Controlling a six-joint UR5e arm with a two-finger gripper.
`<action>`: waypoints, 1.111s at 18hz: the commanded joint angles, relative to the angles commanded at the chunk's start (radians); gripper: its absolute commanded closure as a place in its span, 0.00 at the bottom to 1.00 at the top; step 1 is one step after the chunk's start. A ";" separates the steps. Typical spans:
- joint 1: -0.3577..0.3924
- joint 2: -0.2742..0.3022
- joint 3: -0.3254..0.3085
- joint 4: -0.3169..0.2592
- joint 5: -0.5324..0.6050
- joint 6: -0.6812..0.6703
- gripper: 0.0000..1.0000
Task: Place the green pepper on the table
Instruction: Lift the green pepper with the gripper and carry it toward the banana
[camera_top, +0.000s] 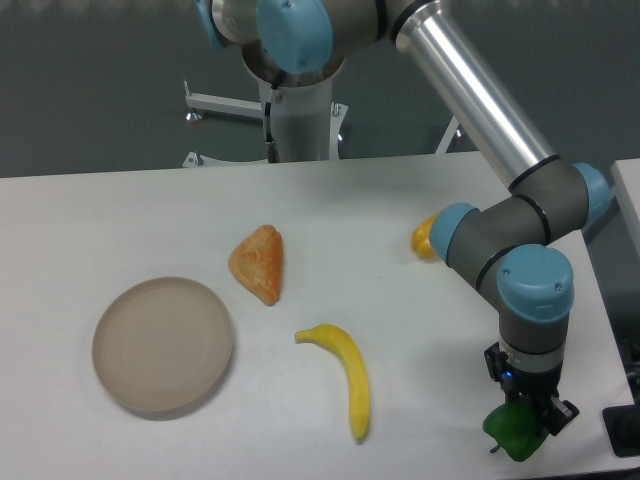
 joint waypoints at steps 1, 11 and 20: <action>0.000 0.000 0.000 0.000 0.000 0.000 0.65; 0.002 0.074 -0.043 -0.112 -0.041 -0.015 0.65; -0.006 0.251 -0.265 -0.167 -0.127 -0.179 0.65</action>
